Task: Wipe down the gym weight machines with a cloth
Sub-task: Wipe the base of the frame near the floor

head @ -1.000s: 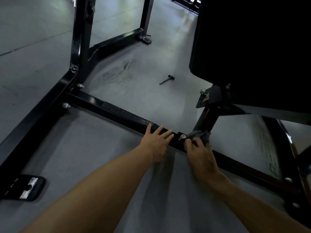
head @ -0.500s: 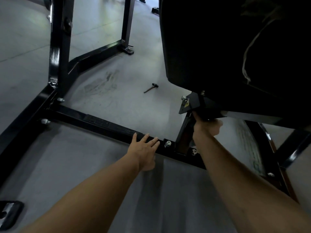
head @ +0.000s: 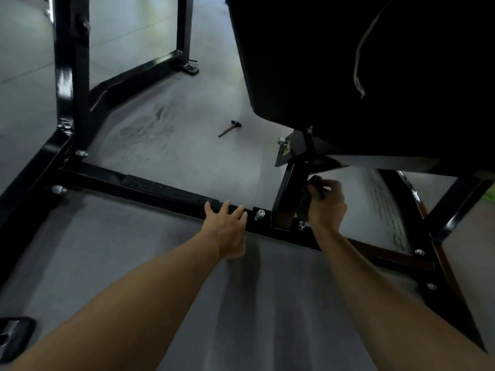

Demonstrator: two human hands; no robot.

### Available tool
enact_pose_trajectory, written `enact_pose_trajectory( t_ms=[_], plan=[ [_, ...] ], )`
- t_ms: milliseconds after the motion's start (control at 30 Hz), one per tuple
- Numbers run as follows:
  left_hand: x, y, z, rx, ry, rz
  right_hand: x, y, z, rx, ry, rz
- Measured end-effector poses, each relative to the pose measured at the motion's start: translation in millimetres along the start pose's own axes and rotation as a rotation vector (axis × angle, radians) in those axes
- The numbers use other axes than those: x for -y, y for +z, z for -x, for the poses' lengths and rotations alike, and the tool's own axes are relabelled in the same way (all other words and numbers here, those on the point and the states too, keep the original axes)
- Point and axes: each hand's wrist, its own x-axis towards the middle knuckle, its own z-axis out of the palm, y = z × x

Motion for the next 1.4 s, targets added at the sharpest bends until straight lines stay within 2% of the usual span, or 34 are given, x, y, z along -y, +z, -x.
enact_pose_trajectory(
  t_ms=[100, 133, 267, 400, 467, 533, 600, 667, 800, 933, 1100, 1200, 1400],
  plan=[
    [-18.6, 10.1, 2.3, -0.021, -0.013, -0.127, -46.2, -0.3, 35.4, 0.319, -0.176, 0.289],
    [-22.9, 16.3, 1.8, -0.040, -0.021, -0.139, -61.3, -1.4, 45.2, 0.360, -0.203, 0.380],
    [-22.5, 27.4, -2.2, -0.100, -0.017, -0.166, -80.2, 0.5, 61.1, 0.341, -0.300, 0.554],
    [-19.0, 25.3, -4.6, -0.073, -0.005, -0.151, -56.3, 11.9, 56.1, 0.324, -0.177, 0.610],
    [-17.3, 22.5, -4.9, -0.048, 0.009, -0.135, -53.0, 13.0, 63.9, 0.297, -0.179, 0.604],
    [-12.9, 20.9, -5.4, -0.032, 0.015, -0.121, -58.6, 8.2, 69.2, 0.296, -0.231, 0.536],
    [-11.3, 19.5, -3.8, -0.017, 0.000, -0.092, -62.9, -9.8, 72.4, 0.290, -0.199, 0.435],
    [-8.6, 16.3, -0.6, 0.007, -0.020, -0.031, -60.4, -28.5, 79.1, 0.305, -0.041, 0.289],
    [-11.3, 2.3, 10.6, 0.063, -0.020, -0.058, -50.1, -60.1, 100.1, 0.249, 0.489, -0.442],
    [-30.3, 1.3, 29.5, -0.039, 0.033, -0.120, -65.7, -100.8, 101.2, 0.303, 0.663, -0.737],
    [-92.1, -4.4, 38.6, -0.084, 0.135, -0.136, -107.4, -179.0, 99.1, 0.298, 0.733, -0.819],
    [-141.2, -12.8, 36.9, -0.046, 0.220, -0.177, -139.9, -238.0, 82.5, 0.244, 0.710, -0.749],
    [-227.1, -19.4, 17.4, -0.068, 0.336, -0.169, -190.5, -352.9, 23.1, 0.179, 0.640, -0.698]
  ],
)
